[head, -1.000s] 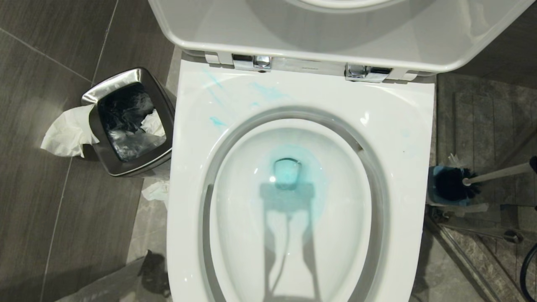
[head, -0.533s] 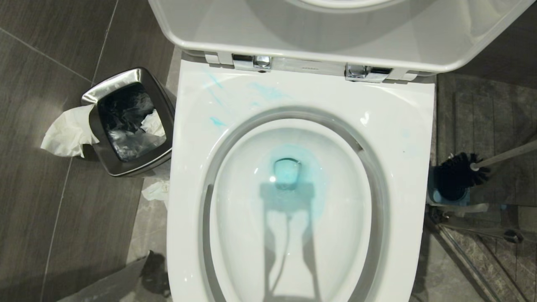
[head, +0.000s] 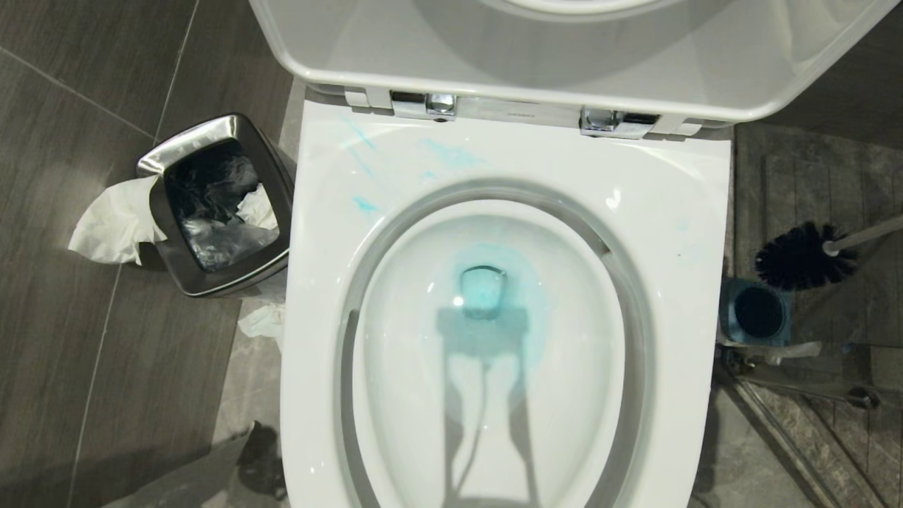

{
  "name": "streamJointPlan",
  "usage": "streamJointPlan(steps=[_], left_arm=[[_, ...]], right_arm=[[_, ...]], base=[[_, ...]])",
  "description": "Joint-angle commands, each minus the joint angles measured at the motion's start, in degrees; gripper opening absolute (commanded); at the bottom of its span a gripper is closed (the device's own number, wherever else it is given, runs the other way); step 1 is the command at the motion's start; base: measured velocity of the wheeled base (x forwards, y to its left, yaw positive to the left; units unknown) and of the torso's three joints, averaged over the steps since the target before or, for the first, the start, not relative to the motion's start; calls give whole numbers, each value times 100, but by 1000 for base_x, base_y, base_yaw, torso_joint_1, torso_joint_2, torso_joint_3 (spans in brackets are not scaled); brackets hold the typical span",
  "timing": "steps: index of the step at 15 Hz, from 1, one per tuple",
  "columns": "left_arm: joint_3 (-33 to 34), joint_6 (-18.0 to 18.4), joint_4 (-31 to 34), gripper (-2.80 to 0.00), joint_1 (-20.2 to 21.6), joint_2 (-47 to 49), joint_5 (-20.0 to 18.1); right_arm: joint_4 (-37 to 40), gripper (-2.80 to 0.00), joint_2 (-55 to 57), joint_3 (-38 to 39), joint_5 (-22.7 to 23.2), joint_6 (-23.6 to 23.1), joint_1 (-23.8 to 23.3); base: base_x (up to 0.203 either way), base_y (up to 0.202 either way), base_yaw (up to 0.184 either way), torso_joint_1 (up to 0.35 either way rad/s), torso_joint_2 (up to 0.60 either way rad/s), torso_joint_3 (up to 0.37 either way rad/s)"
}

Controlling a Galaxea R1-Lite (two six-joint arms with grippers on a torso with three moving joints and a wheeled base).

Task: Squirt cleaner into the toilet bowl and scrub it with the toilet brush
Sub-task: Scrub the toilet bowl

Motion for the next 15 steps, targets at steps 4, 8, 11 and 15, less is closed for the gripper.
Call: streamJointPlan(steps=[4,8,11,15], left_arm=[[9,0,0,-280,1,5,0],[9,0,0,-280,1,5,0],[9,0,0,-280,1,5,0],[9,26,-9,-280,1,5,0]], right_arm=[[811,-280,-18,-1355,-153,145,1],[1589,-280,69,-2287,-145,146,1],[1886,-280,50,-2515,-172,146,1],[1912,-280,-68,-2545,-154,142,10]], base=[[0,0,0,0,0,0],[0,0,0,0,0,0],[0,0,0,0,0,0],[0,0,0,0,0,0]])
